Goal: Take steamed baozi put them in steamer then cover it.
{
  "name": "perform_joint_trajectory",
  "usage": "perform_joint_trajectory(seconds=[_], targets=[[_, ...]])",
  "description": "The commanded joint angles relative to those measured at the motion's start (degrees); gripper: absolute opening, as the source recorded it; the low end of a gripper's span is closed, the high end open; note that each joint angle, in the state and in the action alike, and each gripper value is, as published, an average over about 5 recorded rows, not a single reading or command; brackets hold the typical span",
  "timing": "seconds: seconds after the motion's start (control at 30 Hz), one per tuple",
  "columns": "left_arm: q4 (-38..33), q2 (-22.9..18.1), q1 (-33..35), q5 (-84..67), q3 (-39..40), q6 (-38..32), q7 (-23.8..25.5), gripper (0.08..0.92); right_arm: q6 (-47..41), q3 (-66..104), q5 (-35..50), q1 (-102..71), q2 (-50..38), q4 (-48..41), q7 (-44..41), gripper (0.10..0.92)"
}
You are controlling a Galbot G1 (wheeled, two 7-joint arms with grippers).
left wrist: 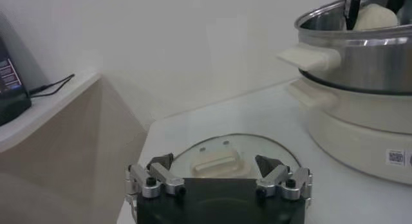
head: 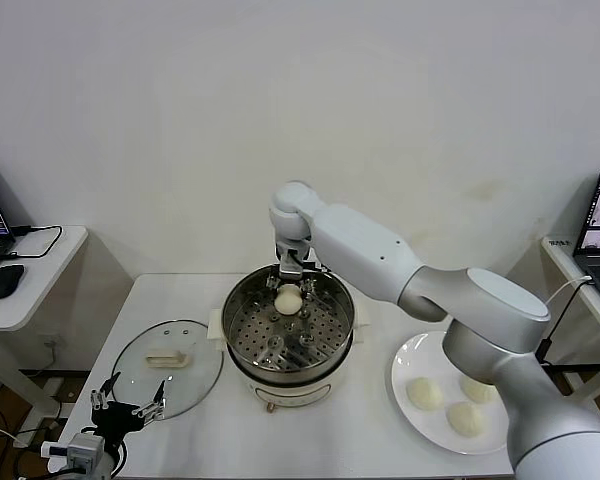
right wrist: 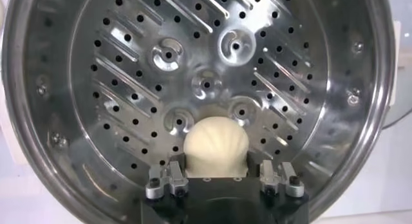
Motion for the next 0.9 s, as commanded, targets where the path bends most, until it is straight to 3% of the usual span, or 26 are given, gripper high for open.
perform_joint_trajectory(seconds=[0.03,0.27,0.53,0.7,0.9], targets=[[-0.03,-0.01,0.08,0.05,0.01,-0.01,-0.03,0.823,-4.94,-0.27,2.51,0.31,-1.02,0.92,0.48,0.803],[-0.22,-0.07,0.43,0.26,0.03,-0.01,0.00,0.823,-18.93,-4.30,17.14,5.55,-10.22,13.67,2.31,0.822],[-0.70,0.04,1.12,0.24,-0.13,-0.31,0.02,0.823,-42.91,-6.63,32.01,14.81,-27.58,30.27,3.18,0.823],[-1.46,0.41,1.19,0.02,-0.10,-0.20,0.14,0.823,-57.33,-6.57,41.59,18.69,-36.62,34.73,2.83,0.823],[-1.74,0.55,1.92,0.26,0.85,-0.32,0.09,0.823,-64.69,-8.30,44.85,19.37,-46.49,38.25,3.92,0.823]])
